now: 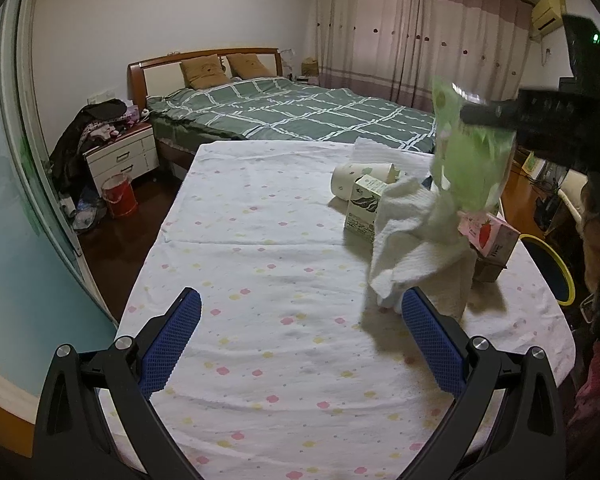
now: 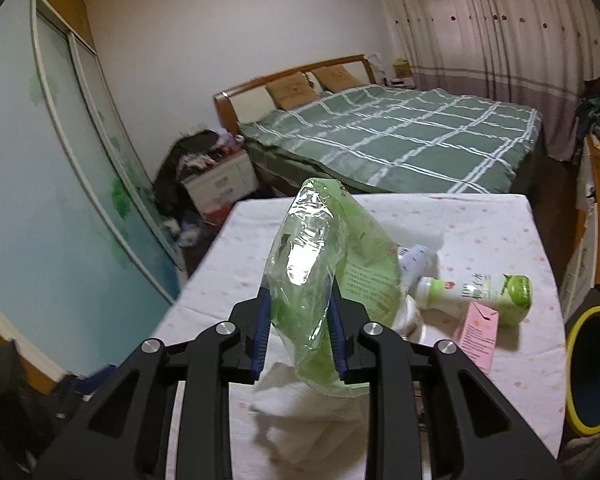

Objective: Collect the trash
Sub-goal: 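Grasp the green plastic bag with the right gripper and lift it, then carry the green bag over the yellow-rimmed bin and open the right gripper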

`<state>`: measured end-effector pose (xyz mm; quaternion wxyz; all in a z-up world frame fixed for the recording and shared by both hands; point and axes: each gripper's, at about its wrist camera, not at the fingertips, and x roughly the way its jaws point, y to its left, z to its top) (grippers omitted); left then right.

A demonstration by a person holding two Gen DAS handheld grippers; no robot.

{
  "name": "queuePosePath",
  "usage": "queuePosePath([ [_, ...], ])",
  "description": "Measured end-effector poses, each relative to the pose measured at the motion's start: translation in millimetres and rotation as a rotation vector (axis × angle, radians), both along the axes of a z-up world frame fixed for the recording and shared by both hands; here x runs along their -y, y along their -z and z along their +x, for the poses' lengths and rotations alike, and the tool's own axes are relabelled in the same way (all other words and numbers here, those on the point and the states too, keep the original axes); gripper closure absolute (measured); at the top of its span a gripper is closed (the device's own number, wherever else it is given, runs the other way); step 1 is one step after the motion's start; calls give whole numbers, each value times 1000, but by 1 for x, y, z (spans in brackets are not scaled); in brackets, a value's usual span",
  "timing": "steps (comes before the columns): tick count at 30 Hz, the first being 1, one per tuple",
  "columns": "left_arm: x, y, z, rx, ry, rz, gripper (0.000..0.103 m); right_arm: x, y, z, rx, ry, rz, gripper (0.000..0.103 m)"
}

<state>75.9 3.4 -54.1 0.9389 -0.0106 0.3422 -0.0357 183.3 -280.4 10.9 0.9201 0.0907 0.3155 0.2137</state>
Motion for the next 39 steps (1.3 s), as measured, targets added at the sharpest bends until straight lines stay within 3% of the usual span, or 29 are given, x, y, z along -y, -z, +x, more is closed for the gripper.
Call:
queuePosePath([
  [11,12,-1,0,6,44,9,4,37,-47,-33,121,41,26,78],
  [16,23,-3,1,10,74,14,4,84,-61,-56,176,143,14,78],
  [21,43,-4,3,11,115,28,4,142,-54,-66,165,285,-11,77],
  [26,69,-6,7,6,166,40,4,211,-15,-63,82,444,-31,77],
  [30,93,-6,14,-1,212,46,4,267,34,-51,-17,547,-32,75],
  [39,147,-3,29,-16,295,55,4,336,128,-20,-204,652,-34,72],
])
